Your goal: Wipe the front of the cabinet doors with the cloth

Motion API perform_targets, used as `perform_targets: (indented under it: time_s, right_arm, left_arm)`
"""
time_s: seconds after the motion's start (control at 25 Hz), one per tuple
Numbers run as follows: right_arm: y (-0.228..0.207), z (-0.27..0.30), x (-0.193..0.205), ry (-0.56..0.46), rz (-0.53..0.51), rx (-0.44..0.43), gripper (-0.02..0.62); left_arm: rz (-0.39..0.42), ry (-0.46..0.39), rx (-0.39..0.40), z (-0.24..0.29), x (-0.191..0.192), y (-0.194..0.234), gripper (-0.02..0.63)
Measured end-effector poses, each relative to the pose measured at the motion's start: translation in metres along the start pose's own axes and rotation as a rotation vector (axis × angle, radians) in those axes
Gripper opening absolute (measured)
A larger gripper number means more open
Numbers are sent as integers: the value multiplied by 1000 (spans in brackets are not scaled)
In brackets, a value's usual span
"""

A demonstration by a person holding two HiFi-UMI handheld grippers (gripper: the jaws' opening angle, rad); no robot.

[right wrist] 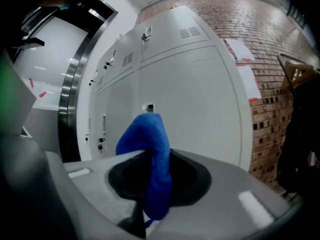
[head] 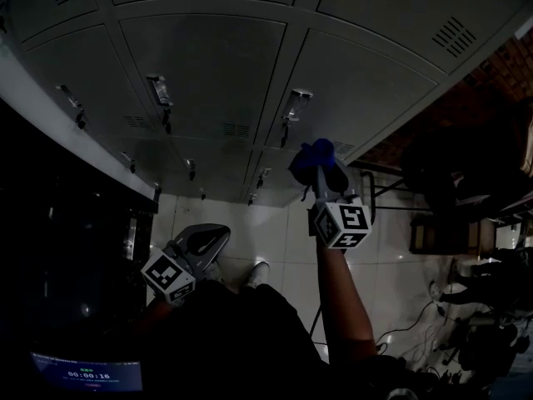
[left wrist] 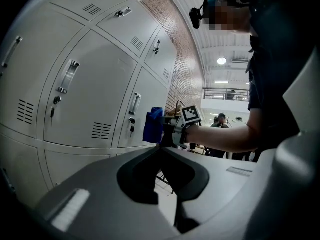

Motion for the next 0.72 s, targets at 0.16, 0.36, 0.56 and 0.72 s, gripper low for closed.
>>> perform_targets:
  time_s: [0.16,0.36,0.56,0.72]
  right_arm:
    - [37,35,17,42,-29,-87,67]
    - [51,71,27,85,-21,-125,67]
    - [57,97,32,114,-9,-143,67]
    - [48,112,45,142,8,-113,67]
  left_arm:
    - [7,-14,-17,-5,-3,-1,0]
    - [-10,8,-63,-22,5,-1,0]
    - [-30,23,-95,-36,5,-2,0]
    - [-29,25,-115,-43,5,-3,0]
Point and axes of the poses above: the fingertips, and each gripper's own axes: z forward along the fingers, y to its left, x out of its underside, the point moved 7 cm from there along -z, backward along the fingers, and after that the axes turned 9 degrees about y, right-handed, at the moved point
